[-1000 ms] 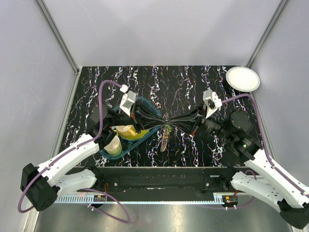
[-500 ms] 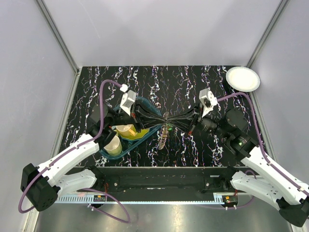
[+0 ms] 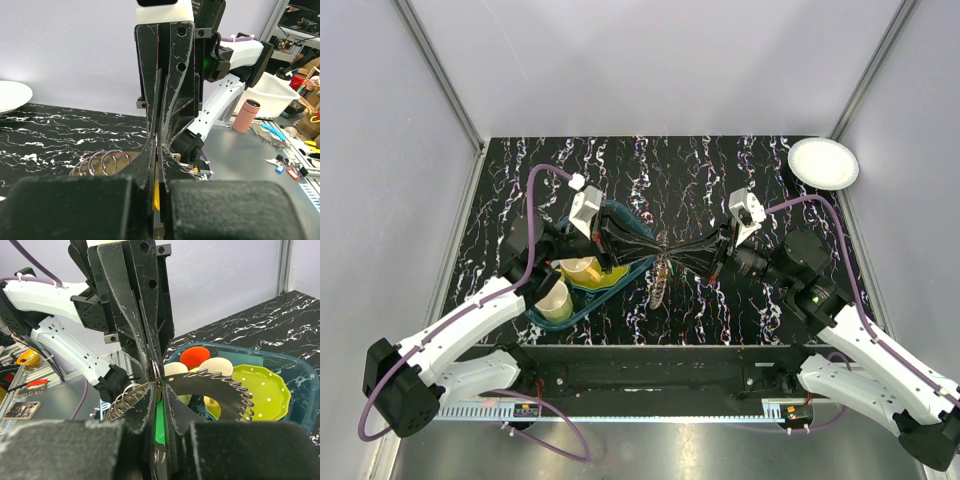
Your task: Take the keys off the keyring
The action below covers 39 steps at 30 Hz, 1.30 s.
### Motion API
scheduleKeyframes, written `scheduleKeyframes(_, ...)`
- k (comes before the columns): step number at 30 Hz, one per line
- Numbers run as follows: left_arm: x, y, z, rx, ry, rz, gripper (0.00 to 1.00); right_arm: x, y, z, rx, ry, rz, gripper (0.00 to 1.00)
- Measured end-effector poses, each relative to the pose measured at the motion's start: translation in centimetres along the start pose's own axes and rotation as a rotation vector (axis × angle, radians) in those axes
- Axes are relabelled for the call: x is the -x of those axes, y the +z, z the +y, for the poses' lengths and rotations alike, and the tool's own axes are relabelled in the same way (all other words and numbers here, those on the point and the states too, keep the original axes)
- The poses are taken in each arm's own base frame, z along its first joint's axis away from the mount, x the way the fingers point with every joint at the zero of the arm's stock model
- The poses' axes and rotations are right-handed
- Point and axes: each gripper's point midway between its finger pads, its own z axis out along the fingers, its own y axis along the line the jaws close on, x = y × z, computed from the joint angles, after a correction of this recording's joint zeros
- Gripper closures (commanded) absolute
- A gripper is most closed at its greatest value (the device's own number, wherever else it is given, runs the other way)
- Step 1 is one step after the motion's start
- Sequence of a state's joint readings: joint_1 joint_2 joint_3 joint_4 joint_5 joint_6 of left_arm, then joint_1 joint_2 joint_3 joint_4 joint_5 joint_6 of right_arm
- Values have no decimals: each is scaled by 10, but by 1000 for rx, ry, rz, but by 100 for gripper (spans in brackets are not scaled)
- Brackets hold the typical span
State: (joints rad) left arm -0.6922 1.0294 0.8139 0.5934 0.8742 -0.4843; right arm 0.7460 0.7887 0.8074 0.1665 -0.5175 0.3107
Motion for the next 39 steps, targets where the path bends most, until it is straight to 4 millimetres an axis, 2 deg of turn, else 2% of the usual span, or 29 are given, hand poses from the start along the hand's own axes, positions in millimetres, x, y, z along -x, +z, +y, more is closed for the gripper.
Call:
scheduleKeyframes(19, 7, 1, -5, -14, -11, -32, 100, 5, 5, 7, 78, -61, -63, 82)
scheduleKeyframes(20, 8, 1, -5, -15, -10, -33, 100, 5, 5, 7, 80, -66, -65, 84)
scheduleKeyframes(23, 9, 0, -4, -14, -4, -41, 100, 7, 6, 8, 91, -88, -75, 100)
scheduleKeyframes(28, 8, -1, -4, -17, -9, -41, 100, 4, 6, 10, 121, -134, -95, 100)
scheduleKeyframes(31, 4, -1, -5, -21, -18, -27, 88, 1, 3, 10, 123, -159, -89, 100)
scheduleKeyframes(32, 2, -1, -4, -18, -24, -17, 79, -1, 2, 9, 116, -165, -73, 100)
scheduleKeyframes(36, -10, -3, 3, 13, -40, 36, 60, -10, -2, 3, 69, -166, 39, 100)
scheduleKeyframes(39, -11, -5, 4, 16, -38, 68, 54, -15, -9, 3, 45, -162, 119, 100)
